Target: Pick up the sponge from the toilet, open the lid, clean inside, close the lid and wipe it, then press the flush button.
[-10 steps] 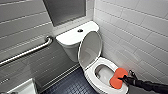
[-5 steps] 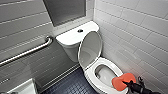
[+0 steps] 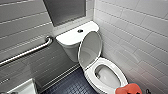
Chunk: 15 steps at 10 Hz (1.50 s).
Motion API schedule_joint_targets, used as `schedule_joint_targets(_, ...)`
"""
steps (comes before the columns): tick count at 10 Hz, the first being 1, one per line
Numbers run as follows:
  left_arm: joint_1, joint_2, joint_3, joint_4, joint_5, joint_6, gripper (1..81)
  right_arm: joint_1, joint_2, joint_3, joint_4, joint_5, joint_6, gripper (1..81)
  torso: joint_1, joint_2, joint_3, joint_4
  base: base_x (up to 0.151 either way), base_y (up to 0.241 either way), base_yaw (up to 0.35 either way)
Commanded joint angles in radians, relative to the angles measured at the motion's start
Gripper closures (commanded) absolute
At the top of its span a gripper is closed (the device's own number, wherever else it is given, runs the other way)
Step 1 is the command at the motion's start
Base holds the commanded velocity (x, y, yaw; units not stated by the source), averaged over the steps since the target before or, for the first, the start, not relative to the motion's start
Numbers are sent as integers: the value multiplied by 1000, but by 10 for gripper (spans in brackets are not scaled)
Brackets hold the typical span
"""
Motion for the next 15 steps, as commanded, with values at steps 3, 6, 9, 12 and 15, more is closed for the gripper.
schedule_joint_targets(3,18,-12,21,9,80,7,10,-79,-70,127,-7,-51,-67,811,0,0,0,0,0,0,0)
schedule_joint_targets(6,19,-10,19,9,79,7,10,-82,-104,188,-7,-157,-129,811,0,0,0,0,0,0,0)
schedule_joint_targets(9,19,-10,19,18,79,7,10,40,-142,245,-46,-367,-164,811,0,-1,0,0,0,0,0)
schedule_joint_targets(12,18,-9,21,19,79,7,10,238,-167,299,-46,-560,-163,811,0,-1,0,0,0,0,0)
schedule_joint_targets(15,19,-9,21,19,79,7,10,338,-100,285,-47,-648,-155,811,0,-1,0,0,0,0,0)
